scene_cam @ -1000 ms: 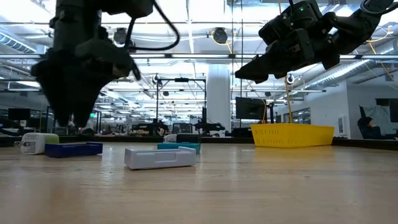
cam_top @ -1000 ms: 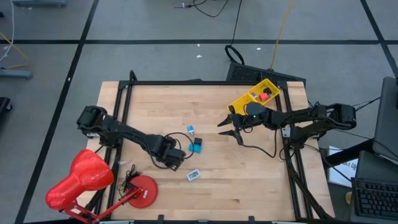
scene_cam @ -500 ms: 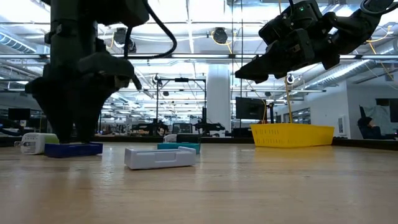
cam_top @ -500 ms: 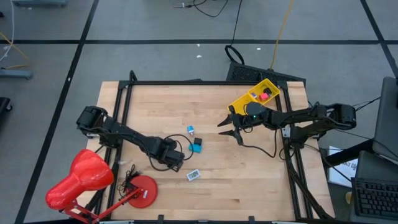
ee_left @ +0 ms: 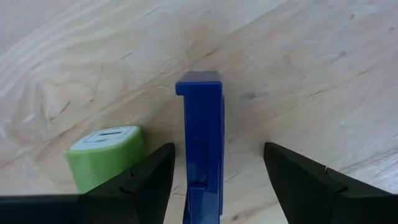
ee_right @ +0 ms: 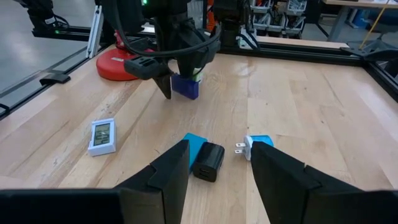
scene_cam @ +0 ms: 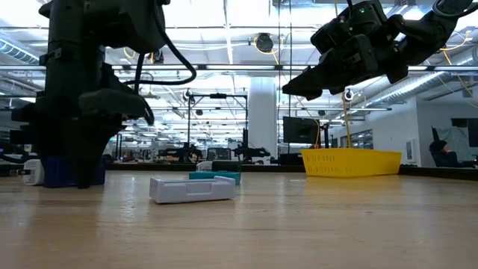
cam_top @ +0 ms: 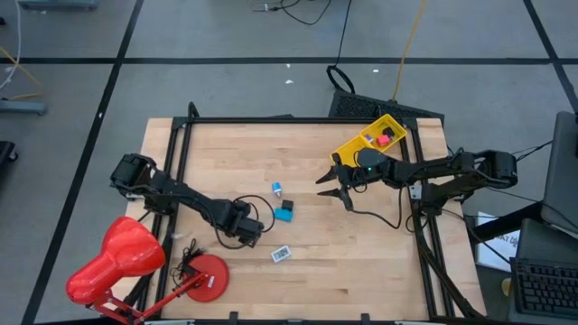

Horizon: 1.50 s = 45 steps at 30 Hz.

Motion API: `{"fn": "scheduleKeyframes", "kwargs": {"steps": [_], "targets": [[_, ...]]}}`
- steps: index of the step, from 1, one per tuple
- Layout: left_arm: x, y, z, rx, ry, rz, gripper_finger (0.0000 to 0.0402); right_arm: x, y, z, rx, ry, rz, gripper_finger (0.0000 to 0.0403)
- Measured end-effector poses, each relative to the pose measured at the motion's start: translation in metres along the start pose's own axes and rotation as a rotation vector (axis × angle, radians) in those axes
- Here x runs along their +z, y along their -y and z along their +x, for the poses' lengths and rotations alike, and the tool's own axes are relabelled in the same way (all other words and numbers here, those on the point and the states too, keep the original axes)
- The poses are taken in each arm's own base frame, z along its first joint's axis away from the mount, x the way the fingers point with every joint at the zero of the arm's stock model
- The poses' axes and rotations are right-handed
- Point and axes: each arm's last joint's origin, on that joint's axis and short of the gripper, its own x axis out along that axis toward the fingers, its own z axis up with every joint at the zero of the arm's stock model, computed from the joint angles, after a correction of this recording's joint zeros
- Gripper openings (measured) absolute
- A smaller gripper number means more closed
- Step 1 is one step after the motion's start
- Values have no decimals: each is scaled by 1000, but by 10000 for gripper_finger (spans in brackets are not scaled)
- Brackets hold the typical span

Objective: Pick & Place Office items
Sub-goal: Put the dark blue digital clock into the bottom yellow basket

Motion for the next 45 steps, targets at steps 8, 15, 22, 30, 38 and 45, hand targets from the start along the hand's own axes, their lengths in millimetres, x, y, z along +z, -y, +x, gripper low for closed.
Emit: {"fn": "scheduleKeyframes", "kwargs": {"steps": [8, 15, 22, 30, 38, 45], "targets": [[-1, 0, 0, -4, -50, 0, 240, 0, 0, 0, 0, 0, 0, 160], [-3, 0, 0, -6, -71, 8, 158, 0, 0, 0, 0, 0, 0, 160], [-2, 0, 0, -6, -38, 159, 83, 2, 0, 0, -3, 19, -9, 160], [3, 3, -3, 31, 112, 346, 56, 2, -1, 0, 0, 21, -40, 160], [21, 38, -39, -47, 444, 577, 66, 6, -8, 4, -14, 40, -38, 160], [54, 67, -66, -249, 721, 712, 57, 12, -22, 9, -28, 74, -30, 193]]}}
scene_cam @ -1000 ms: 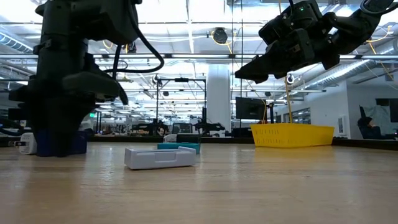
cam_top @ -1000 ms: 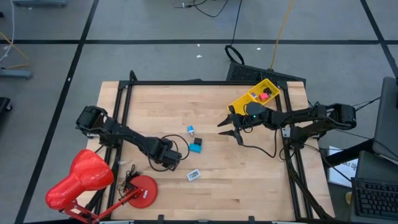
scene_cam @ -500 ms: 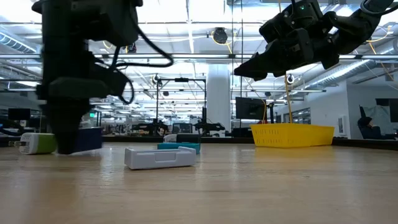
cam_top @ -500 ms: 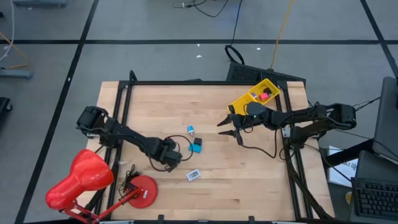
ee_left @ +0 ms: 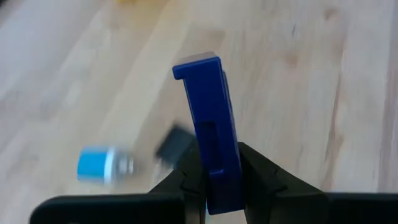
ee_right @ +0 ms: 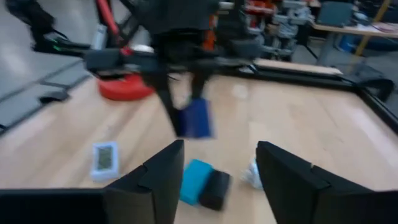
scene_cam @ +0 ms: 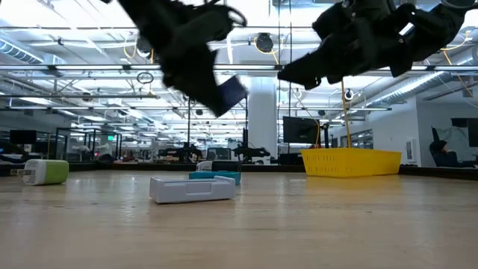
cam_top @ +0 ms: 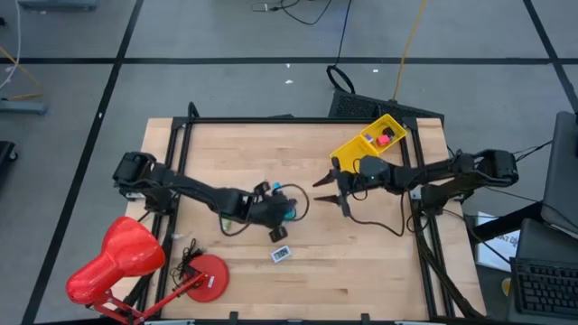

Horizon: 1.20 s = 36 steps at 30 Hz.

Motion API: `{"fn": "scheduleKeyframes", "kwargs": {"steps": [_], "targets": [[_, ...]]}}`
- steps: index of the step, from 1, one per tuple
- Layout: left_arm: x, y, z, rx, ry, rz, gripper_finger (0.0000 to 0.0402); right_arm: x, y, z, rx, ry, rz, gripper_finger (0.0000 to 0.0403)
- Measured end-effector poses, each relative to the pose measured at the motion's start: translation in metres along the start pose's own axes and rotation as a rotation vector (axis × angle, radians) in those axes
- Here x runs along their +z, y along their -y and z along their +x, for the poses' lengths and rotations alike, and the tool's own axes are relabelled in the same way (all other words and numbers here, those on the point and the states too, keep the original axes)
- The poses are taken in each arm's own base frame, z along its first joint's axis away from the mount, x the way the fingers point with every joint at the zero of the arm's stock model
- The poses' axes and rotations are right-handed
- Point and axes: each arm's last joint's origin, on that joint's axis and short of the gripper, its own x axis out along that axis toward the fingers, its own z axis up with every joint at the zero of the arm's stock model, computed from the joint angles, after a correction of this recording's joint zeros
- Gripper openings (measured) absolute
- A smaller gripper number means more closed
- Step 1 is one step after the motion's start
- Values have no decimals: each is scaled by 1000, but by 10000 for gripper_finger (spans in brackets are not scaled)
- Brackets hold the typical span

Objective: Pick & Place Office items
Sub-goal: Put the dark blue digital clock into the bottom yellow basket

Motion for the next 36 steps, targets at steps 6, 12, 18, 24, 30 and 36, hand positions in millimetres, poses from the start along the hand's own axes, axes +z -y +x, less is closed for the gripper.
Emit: {"fn": "scheduleKeyframes", "kwargs": {"steps": [6, 12, 18, 24, 30, 36], "targets": [[13, -12, 6, -33, 52, -2, 61, 5, -14, 3, 52, 36, -20, 246], [25, -11, 6, -74, 163, 43, 58, 2, -13, 9, 47, 55, -8, 260], [32, -7, 4, -133, 226, 78, 58, -4, -12, 19, 51, 107, 25, 255], [33, -7, 4, -135, 239, 91, 60, -9, -11, 28, 51, 162, 44, 254], [34, -6, 3, -136, 248, 99, 58, -13, -10, 31, 53, 164, 62, 253], [34, -6, 3, -138, 248, 100, 61, -13, -10, 31, 53, 166, 62, 226]]}}
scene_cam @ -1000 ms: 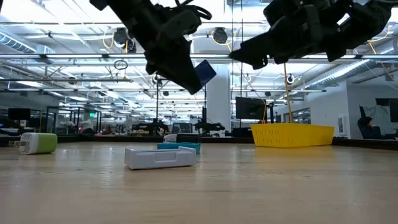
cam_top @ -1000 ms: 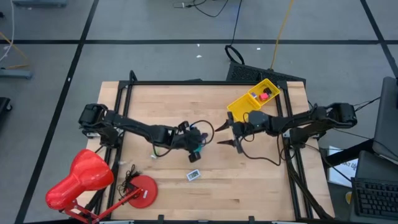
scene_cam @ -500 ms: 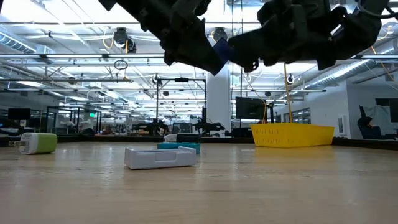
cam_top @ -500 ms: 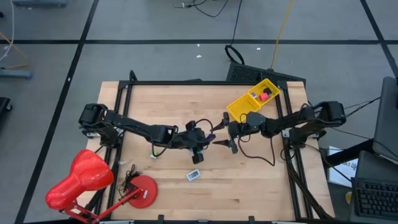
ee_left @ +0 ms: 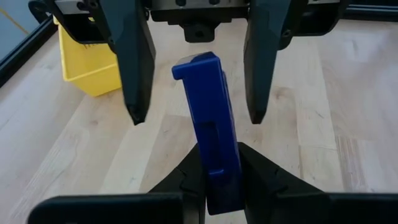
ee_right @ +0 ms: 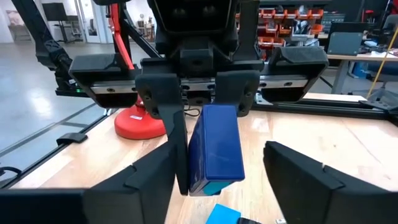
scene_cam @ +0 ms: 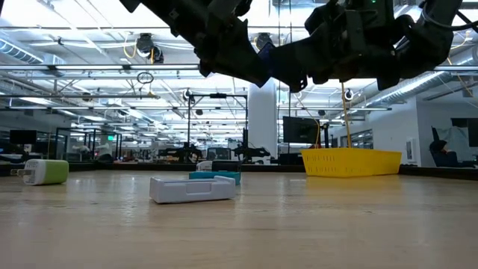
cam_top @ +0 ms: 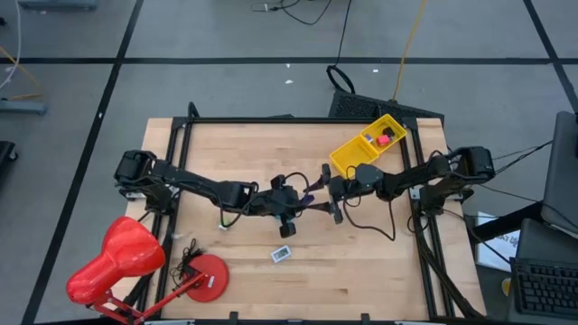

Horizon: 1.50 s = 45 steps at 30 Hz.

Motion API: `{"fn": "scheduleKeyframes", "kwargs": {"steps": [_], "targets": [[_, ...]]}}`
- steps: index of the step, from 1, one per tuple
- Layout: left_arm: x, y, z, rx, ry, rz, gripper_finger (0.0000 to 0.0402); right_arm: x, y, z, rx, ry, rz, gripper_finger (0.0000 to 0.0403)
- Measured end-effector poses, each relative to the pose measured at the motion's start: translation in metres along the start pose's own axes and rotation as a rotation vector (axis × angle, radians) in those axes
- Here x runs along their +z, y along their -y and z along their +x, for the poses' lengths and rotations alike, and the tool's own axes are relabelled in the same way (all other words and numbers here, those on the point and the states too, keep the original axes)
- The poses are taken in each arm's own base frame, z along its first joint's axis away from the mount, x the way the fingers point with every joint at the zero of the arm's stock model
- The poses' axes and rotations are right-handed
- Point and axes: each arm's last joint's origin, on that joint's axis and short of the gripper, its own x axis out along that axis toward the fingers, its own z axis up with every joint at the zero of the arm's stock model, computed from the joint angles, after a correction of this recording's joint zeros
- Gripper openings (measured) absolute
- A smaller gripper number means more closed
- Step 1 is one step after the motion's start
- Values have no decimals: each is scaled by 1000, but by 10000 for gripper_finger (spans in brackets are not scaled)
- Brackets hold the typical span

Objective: Pick & Place Office items
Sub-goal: Put the dark blue digital clock into the bottom yellow basket

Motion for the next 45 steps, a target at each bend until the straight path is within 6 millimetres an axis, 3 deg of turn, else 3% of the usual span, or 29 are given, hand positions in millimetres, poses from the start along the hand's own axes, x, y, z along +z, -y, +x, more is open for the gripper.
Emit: {"fn": "scheduleKeyframes", "kwargs": {"steps": [14, 18, 23, 28, 33, 37, 45], "targets": [[0, 0, 0, -3, -1, 13, 60, 0, -1, 0, 28, -2, -27, 58], [1, 0, 0, -3, 4, 9, 80, 0, -1, 0, 51, 5, -49, 55], [6, 0, -8, -4, 24, 2, 133, 1, 3, -1, 32, 10, -68, 49], [16, -2, -35, -13, 39, -20, 171, 3, 12, -5, 4, 10, -37, 49], [23, 2, -65, -62, 78, 69, 193, 5, 19, -11, -58, -31, -26, 49], [15, 0, -75, -72, 159, 99, 203, 9, 24, -23, -166, -124, -6, 49], [-35, -31, -78, -37, 334, 2, 195, 24, 29, -55, -443, -284, -52, 49]]}}
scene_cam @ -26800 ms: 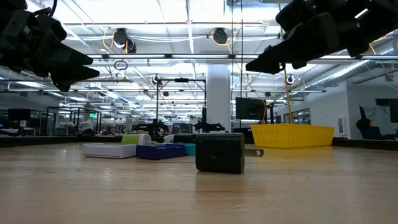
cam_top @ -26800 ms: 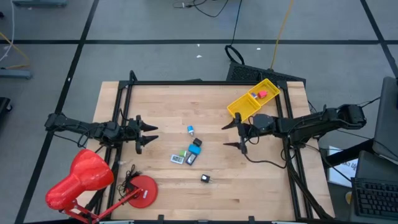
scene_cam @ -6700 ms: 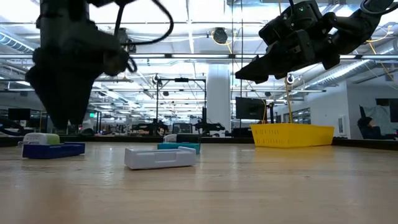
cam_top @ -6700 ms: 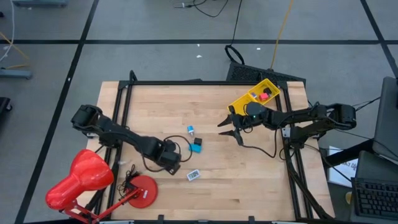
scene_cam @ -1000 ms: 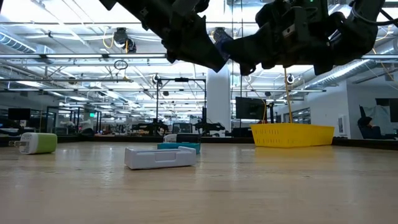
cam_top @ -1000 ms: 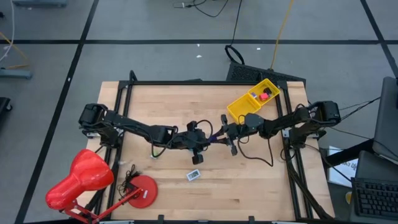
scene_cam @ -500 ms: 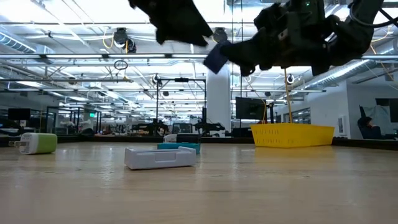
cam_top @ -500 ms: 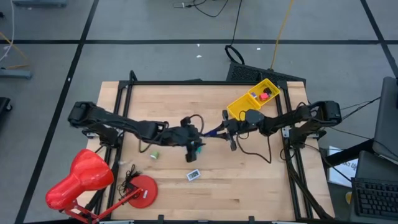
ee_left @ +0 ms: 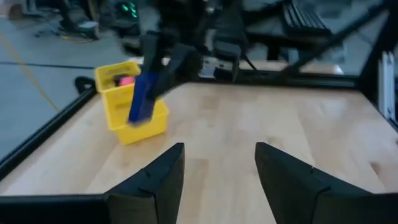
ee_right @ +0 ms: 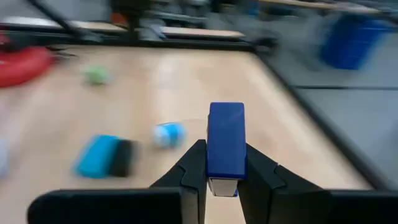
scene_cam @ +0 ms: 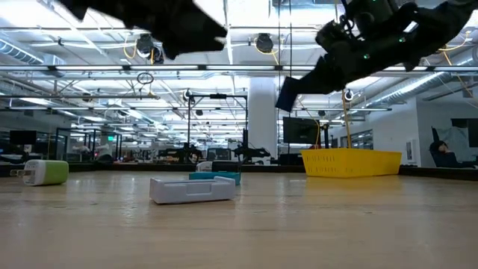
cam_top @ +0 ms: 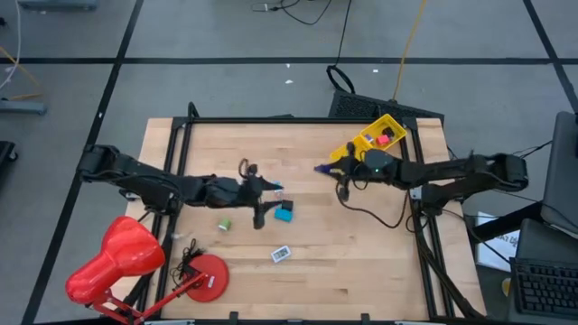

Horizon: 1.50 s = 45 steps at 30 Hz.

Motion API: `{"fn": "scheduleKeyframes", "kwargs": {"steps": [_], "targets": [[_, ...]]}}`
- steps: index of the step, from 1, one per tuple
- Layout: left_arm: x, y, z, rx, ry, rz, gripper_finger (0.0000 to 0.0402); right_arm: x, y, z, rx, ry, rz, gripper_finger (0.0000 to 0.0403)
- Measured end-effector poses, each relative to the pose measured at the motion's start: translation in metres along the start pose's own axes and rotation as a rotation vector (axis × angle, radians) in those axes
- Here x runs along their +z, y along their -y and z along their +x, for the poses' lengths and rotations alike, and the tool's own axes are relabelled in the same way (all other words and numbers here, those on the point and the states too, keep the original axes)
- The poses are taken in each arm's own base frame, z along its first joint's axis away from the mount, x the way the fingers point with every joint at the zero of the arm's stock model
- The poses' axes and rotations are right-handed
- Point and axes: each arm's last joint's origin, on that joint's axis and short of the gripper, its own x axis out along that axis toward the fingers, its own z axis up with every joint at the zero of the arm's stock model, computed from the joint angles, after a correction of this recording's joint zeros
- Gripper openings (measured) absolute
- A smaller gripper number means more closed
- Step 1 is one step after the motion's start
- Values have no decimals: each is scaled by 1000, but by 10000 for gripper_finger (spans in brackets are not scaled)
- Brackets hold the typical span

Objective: Pick & Place Office items
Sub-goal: Put the dark blue digital clock into the bottom yellow basket

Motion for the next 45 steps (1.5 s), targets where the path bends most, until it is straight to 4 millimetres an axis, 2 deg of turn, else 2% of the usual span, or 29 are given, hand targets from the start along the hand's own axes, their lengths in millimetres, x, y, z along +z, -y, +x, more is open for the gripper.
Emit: {"fn": "scheduleKeyframes", "kwargs": {"steps": [2, 8, 12, 16, 22, 29, 45], "targets": [[-14, -10, -6, 20, 28, -31, 191, 1, 5, -6, -100, -42, -19, 49], [-45, -32, -12, 84, 96, -157, 187, -15, 24, -22, -452, -275, -77, 49], [-55, -39, -13, 107, 67, -216, 186, -27, 37, -26, -525, -359, -34, 49], [-56, -40, -13, 110, 66, -231, 186, -44, 47, -29, -570, -404, 11, 49], [-56, -40, -13, 109, 66, -232, 186, -58, 54, -30, -484, -389, 80, 50], [-56, -40, -13, 105, 67, -267, 186, -67, 57, -31, -496, -386, 94, 50], [-56, -40, -13, 102, 60, -282, 186, -71, 58, -32, -464, -375, 133, 73]]}}
